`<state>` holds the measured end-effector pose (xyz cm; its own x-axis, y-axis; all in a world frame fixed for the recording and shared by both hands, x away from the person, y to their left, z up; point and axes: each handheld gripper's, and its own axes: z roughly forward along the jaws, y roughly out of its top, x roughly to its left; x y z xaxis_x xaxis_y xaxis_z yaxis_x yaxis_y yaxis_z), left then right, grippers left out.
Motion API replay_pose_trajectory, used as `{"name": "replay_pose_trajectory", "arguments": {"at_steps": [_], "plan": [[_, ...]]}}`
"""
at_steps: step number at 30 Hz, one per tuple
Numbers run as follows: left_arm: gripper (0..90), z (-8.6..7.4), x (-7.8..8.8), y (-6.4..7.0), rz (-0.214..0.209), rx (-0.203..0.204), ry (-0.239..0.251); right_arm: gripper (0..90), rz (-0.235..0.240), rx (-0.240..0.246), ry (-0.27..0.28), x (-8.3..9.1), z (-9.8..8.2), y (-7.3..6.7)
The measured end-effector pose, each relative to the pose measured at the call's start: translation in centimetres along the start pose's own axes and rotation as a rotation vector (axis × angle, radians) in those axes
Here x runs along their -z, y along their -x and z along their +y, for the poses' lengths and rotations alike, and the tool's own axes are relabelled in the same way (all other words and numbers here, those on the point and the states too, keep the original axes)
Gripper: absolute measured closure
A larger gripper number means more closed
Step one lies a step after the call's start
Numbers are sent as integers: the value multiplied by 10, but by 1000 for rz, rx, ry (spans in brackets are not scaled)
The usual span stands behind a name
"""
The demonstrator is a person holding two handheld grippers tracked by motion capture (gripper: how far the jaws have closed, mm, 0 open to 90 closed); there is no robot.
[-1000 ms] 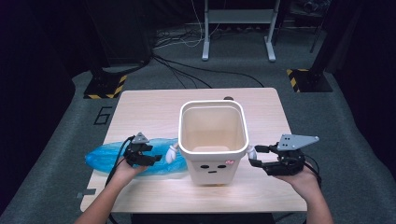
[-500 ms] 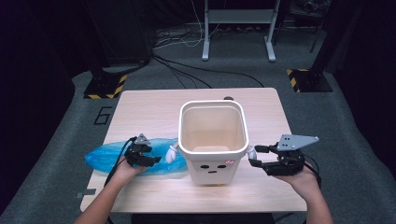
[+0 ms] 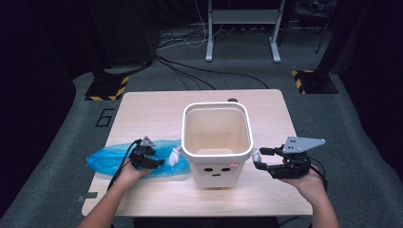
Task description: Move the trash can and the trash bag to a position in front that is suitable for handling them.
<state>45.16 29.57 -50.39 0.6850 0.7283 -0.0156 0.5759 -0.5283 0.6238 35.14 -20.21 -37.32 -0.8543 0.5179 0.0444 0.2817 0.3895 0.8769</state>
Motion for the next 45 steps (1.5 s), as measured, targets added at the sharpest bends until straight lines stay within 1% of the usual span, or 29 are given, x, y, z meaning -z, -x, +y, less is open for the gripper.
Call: {"name": "replay_pose_trajectory", "arguments": {"at_steps": [2,5,8,10,11,12,13,15,20,22,24,28,31,34,38,41,45], "plan": [[338,1,7,1,-3,5,26,430,0,1,0,0,0,0],[337,4,21,2,-12,11,78,428,0,1,4,1,1,0],[337,9,36,4,-35,25,135,427,-2,5,8,2,2,-2],[339,12,46,6,-46,24,165,427,-4,6,12,4,3,-3],[341,13,50,7,-53,21,174,427,-6,6,13,4,4,-3],[342,13,50,7,-53,21,174,427,-8,5,14,5,4,-3],[342,16,57,10,-59,12,188,427,-11,4,15,6,5,-4],[345,18,63,12,-67,6,204,427,-16,2,16,7,6,-4],[348,24,75,19,-83,-27,213,426,-21,-1,13,8,7,-5],[349,25,77,21,-87,-33,215,425,-25,-3,11,8,7,-5],[350,28,82,26,-99,-52,216,424,-26,-1,11,8,8,-5],[350,33,86,31,-103,-80,213,425,-28,0,12,8,8,-6],[349,36,90,34,-109,-93,217,424,-29,0,13,9,8,-6],[350,39,95,37,-117,-105,222,424,-30,2,18,10,9,-7],[349,42,100,39,-116,-117,225,423,-29,4,20,10,11,-8],[349,44,103,40,-119,-118,225,416,-29,4,18,10,12,-8],[357,48,109,40,-130,-118,219,412,-20,-3,32,12,16,-8]]}}
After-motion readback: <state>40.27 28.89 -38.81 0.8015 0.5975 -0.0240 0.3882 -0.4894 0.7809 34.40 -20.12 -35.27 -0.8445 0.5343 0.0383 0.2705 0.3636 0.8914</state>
